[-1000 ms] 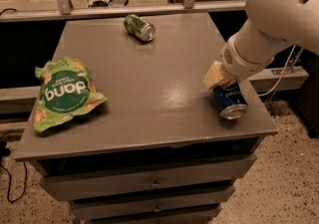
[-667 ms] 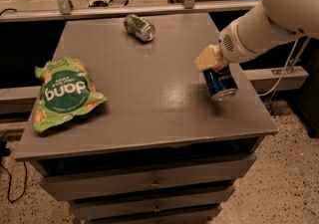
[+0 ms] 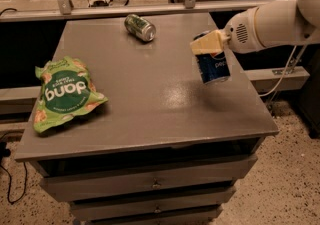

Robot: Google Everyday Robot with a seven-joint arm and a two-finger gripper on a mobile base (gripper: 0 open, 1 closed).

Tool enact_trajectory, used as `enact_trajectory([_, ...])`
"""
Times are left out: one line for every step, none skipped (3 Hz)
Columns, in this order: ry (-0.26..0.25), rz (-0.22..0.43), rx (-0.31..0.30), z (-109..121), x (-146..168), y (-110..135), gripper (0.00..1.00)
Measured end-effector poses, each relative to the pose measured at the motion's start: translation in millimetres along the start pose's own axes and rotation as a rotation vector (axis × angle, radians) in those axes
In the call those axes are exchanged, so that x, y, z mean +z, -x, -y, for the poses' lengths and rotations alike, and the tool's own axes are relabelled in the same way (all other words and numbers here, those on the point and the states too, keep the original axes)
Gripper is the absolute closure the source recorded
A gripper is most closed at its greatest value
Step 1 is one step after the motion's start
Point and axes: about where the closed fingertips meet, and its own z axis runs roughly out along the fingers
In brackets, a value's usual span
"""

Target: Place pepsi can upright

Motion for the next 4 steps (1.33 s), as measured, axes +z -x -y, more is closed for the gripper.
enact_trajectory([0.139, 0.111, -0.059, -7.5, -0.8, 1.5, 1.0])
enact_trajectory([0.261, 0.215, -0.161, -14.3, -2.2, -6.7, 1.0])
enact_trajectory([0.352, 0.31, -0.292, -20.3, -6.4, -15.6, 1.0])
enact_trajectory([0.41, 0.419, -0.433, -24.1, -12.3, -25.4, 1.0])
